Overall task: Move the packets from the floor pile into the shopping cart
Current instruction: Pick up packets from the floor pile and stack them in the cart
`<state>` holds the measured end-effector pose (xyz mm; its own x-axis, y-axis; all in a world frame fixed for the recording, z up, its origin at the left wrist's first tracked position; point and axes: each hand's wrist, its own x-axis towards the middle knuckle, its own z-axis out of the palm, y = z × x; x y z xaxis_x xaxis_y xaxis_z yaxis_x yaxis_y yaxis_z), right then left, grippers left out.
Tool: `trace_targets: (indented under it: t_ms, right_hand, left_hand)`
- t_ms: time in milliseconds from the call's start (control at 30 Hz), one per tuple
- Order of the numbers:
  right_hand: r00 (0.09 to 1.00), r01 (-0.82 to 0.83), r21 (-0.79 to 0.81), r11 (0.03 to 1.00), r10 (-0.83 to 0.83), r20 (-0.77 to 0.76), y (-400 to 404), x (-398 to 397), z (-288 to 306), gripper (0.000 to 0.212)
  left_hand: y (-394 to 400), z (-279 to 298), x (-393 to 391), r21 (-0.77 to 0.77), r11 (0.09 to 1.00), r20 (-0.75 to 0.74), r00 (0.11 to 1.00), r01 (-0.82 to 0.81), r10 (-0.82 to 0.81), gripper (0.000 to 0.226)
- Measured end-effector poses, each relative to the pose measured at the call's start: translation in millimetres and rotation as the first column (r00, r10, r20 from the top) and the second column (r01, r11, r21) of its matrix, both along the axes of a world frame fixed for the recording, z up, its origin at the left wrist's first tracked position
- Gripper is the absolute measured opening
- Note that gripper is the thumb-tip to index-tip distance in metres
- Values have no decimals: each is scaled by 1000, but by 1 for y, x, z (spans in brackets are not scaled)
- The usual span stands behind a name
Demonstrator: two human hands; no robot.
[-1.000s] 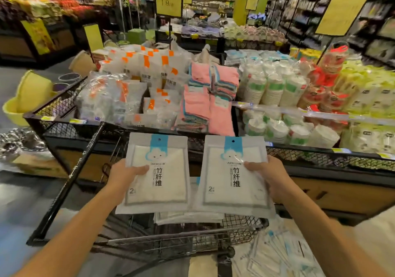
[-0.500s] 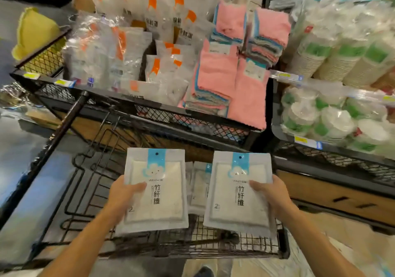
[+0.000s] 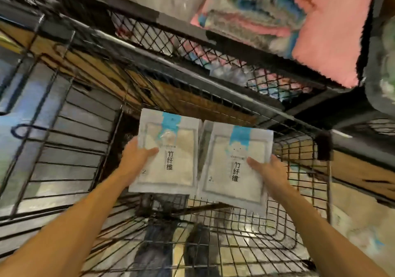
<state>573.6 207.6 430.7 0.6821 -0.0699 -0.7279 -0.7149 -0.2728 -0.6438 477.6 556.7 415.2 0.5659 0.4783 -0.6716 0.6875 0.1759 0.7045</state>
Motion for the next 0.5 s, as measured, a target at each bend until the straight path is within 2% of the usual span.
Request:
trace_targets:
  t_ms: [100,167,233,300,400,500]
  right_hand:
    - [999,46,-3,999,-46,-9,18,8,-34,26]
    - [999,25,-56,998,-26,-21,26,10,-53,20]
    - [999,-15,-145,989,10,-36,31,15,-71,37]
    - [998,-64,-260,964,59,-26,35,19,-80,52]
    - [976,-198,-461,865,219,-9,40,18,-89,33]
    - [971,-172,-567,805,236,40,47,11,-97,48]
  left_hand:
    - [8,-48,6,-20,998,-35,997,65,-66,56]
    - [5,-71,6,-14,997,-74,994,81,-82,49]
    - [-2,-81,10,101,990,-117,989,102,-90,38]
    - [-7,-88,14,225,959,-168,976,171,-135,42]
    - [-13,-98,17,306,921,-245,955,239,-167,61]
    - [-26,-103,17,376,883,-277,944,280,-181,64]
